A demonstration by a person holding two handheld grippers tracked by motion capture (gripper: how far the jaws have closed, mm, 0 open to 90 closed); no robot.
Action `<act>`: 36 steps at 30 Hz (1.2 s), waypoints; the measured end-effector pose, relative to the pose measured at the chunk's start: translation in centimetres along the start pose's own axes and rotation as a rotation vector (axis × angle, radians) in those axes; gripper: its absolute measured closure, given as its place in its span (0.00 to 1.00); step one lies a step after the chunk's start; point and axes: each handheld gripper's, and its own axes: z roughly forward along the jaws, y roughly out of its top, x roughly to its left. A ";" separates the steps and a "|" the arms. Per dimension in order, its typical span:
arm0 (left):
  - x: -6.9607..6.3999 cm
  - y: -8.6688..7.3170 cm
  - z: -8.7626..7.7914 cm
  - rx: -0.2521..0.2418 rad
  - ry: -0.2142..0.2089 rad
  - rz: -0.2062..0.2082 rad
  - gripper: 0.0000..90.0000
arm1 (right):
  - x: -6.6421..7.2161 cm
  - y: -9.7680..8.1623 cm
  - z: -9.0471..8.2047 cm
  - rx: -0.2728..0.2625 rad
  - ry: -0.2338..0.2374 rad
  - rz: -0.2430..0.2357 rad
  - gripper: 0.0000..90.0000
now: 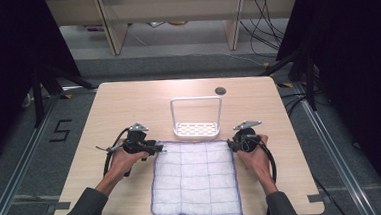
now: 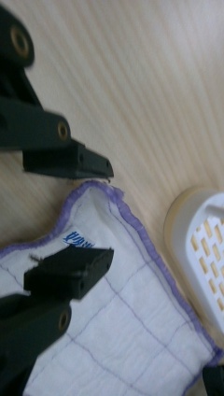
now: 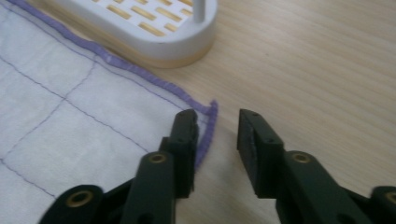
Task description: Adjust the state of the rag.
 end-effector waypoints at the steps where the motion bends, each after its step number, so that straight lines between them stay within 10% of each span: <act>1: 0.0 -0.1 -0.5 -0.005 0.025 0.008 0.50 | 0.1 0.0 -0.4 -0.001 -0.004 -0.004 0.71; 11: -3.1 -3.4 -4.3 0.032 -0.023 0.120 0.43 | 2.0 -2.3 -5.2 -0.013 0.017 -0.031 0.60; 22: -4.1 -5.8 -4.9 0.035 -0.046 0.088 0.41 | 3.7 -4.0 -6.3 -0.002 0.067 -0.037 0.56; 36: -3.4 -2.8 -3.3 0.014 0.029 0.140 0.41 | 7.0 -6.9 -8.3 0.052 0.111 -0.070 0.54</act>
